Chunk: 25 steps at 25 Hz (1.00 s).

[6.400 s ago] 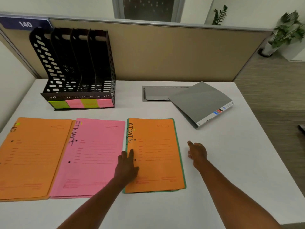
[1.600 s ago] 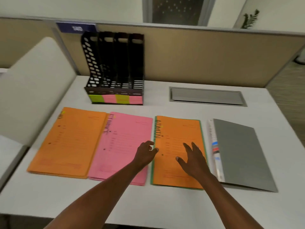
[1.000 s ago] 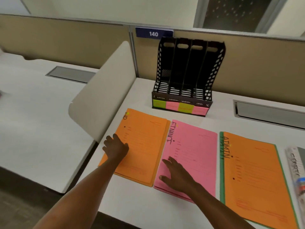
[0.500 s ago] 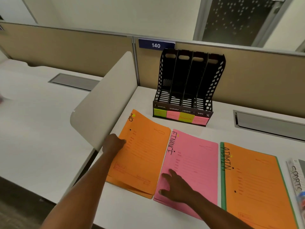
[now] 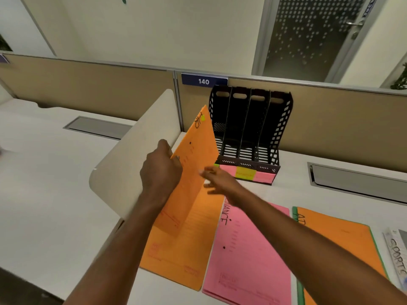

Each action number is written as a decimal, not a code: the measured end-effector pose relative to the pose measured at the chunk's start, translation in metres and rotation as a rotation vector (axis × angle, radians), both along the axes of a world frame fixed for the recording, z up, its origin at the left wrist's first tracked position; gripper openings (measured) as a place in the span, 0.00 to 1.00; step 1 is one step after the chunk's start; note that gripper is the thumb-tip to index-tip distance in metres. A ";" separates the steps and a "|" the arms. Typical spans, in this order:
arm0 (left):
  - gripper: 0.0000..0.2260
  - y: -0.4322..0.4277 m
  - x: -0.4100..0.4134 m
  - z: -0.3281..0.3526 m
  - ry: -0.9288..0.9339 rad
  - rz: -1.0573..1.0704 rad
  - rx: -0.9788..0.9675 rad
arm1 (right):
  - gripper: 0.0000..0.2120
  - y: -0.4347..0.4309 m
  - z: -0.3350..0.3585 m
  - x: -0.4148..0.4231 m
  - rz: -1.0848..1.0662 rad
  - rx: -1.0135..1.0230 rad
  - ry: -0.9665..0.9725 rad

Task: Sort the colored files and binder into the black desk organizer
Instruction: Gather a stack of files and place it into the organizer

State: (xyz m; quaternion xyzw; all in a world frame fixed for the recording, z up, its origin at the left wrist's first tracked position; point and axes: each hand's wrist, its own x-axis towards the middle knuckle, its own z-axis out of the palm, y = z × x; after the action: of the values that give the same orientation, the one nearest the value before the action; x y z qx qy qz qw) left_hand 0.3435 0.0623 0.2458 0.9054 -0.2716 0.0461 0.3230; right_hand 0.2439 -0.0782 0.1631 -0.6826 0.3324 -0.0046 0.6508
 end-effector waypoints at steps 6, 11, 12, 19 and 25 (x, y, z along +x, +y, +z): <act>0.05 -0.016 -0.006 0.032 -0.172 -0.021 -0.138 | 0.34 -0.047 0.080 0.067 -0.171 0.057 -0.072; 0.07 -0.044 0.012 0.037 -0.263 -0.223 -0.424 | 0.39 -0.094 0.121 0.091 -0.287 0.136 -0.273; 0.08 -0.053 0.017 0.032 -0.254 -0.305 -0.481 | 0.40 -0.104 0.130 0.095 -0.290 0.155 -0.335; 0.10 -0.121 0.069 -0.018 -0.032 -0.559 -0.545 | 0.49 -0.164 0.192 0.117 -0.305 0.020 -0.449; 0.10 -0.163 0.088 -0.042 0.039 -0.527 -0.535 | 0.40 -0.169 0.200 0.128 -0.277 -0.106 -0.385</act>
State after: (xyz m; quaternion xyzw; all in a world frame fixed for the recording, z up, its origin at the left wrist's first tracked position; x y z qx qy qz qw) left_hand 0.4311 -0.1006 0.2042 0.6888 -0.4675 0.0137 0.5539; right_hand 0.3724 -0.2470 0.3626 -0.6504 0.2919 -0.2413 0.6585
